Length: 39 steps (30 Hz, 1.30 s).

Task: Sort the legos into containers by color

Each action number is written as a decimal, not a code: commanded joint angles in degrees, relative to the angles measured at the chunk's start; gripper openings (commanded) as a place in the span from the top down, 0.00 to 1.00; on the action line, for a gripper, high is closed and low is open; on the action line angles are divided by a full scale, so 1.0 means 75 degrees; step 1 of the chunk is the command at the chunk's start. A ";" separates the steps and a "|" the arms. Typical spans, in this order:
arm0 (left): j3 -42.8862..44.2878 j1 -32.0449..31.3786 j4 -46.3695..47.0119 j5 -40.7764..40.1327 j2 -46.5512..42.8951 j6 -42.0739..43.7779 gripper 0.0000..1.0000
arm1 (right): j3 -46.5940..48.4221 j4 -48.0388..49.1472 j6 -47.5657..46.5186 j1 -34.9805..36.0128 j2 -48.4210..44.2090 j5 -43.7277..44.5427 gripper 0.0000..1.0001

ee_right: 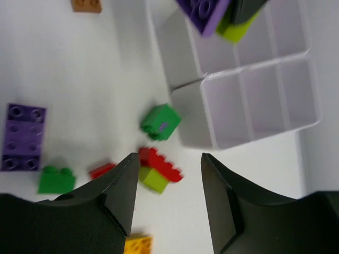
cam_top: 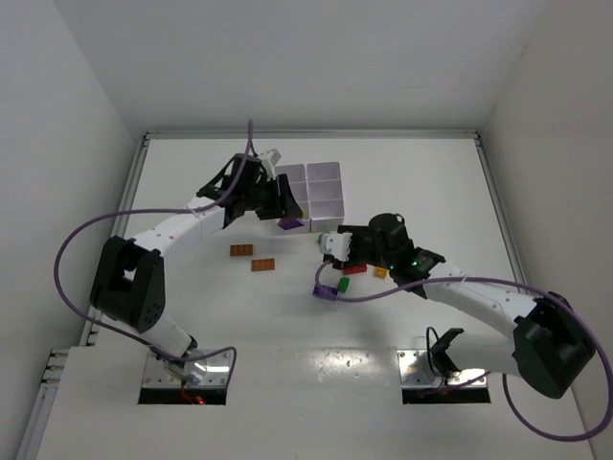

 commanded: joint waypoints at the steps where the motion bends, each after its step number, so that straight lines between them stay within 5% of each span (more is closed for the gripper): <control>1: 0.0469 -0.0021 -0.0516 0.0282 0.0261 0.0047 1.00 | -0.0556 0.2552 -0.1905 0.0294 -0.0152 0.0139 0.49; 9: 0.0808 -0.0185 -0.0796 -0.0058 0.0356 -0.0186 1.00 | -0.0732 0.4881 -0.3640 0.1137 0.0796 -0.0025 0.51; 21: 0.0809 -0.0396 -0.0937 -0.0725 -0.0090 -0.0398 1.00 | 0.0380 0.4720 -0.4697 0.1865 0.1991 0.0303 0.54; 39: 0.1043 -0.0396 -0.1008 -0.0339 -0.0173 -0.0398 1.00 | 0.0650 0.4345 -0.4977 0.2181 0.2671 0.0713 0.63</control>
